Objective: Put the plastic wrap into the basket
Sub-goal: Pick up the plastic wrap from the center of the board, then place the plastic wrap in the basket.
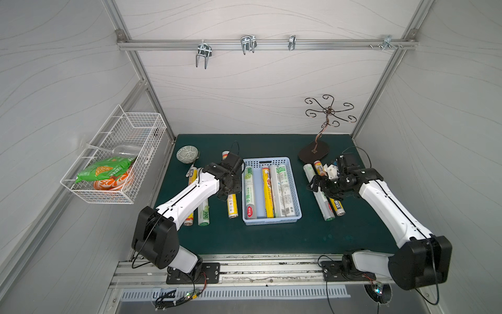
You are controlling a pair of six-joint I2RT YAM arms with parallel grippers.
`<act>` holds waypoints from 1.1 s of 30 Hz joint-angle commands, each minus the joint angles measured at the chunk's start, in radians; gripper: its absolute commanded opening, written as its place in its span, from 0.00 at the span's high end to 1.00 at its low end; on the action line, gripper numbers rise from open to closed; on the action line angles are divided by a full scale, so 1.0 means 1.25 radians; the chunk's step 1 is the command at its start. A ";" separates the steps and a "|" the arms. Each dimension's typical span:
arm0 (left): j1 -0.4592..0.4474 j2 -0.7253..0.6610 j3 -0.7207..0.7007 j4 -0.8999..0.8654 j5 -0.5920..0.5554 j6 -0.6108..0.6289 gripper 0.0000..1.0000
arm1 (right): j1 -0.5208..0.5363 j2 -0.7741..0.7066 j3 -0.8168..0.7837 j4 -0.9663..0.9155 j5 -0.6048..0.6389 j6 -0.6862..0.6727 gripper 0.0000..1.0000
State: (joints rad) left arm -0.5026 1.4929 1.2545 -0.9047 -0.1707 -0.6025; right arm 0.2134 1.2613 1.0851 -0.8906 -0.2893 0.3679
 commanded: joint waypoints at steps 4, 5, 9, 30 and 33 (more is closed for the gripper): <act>-0.066 0.025 0.144 -0.044 -0.057 -0.027 0.61 | -0.005 -0.008 -0.004 -0.001 -0.007 -0.002 0.01; -0.079 0.036 0.159 -0.044 -0.056 -0.033 0.61 | -0.005 -0.008 -0.004 -0.001 -0.008 -0.003 0.01; -0.127 0.085 0.217 -0.032 -0.051 -0.049 0.61 | -0.005 -0.010 -0.005 0.001 -0.008 -0.003 0.01; -0.198 0.286 0.279 0.040 0.023 -0.093 0.63 | -0.006 -0.007 -0.006 -0.002 -0.004 -0.011 0.01; -0.197 0.307 0.280 0.043 0.025 -0.091 0.63 | -0.005 -0.007 -0.007 -0.001 -0.002 -0.014 0.01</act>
State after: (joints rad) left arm -0.7467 1.8530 1.5574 -0.8879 -0.1452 -0.7109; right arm 0.2134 1.2613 1.0847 -0.8902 -0.2909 0.3660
